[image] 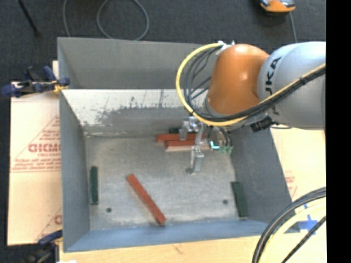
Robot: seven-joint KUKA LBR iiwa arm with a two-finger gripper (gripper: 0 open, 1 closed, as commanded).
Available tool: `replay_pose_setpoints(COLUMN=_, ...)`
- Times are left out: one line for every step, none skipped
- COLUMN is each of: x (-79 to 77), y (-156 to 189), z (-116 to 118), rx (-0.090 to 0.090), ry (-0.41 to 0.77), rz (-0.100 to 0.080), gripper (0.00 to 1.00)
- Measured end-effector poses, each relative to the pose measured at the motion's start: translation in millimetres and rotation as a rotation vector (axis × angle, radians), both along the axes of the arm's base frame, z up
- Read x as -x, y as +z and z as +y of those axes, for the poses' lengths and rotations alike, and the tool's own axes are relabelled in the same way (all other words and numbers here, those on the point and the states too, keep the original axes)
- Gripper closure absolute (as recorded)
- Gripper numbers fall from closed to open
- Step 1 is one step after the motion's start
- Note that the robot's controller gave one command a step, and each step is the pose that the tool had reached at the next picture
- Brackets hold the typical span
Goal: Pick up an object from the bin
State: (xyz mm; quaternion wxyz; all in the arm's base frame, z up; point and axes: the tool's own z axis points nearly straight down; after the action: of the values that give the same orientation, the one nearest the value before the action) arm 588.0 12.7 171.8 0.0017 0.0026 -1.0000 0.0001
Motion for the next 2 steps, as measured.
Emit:
replay_pose_setpoints(x=-63.3, y=-104, z=-33, rx=0.0, ry=-0.023, rz=0.005, gripper=0.0)
replay_pose_setpoints(x=-51.3, y=-69, z=-39, rx=0.001, ry=0.216, rz=-0.008, gripper=0.0)
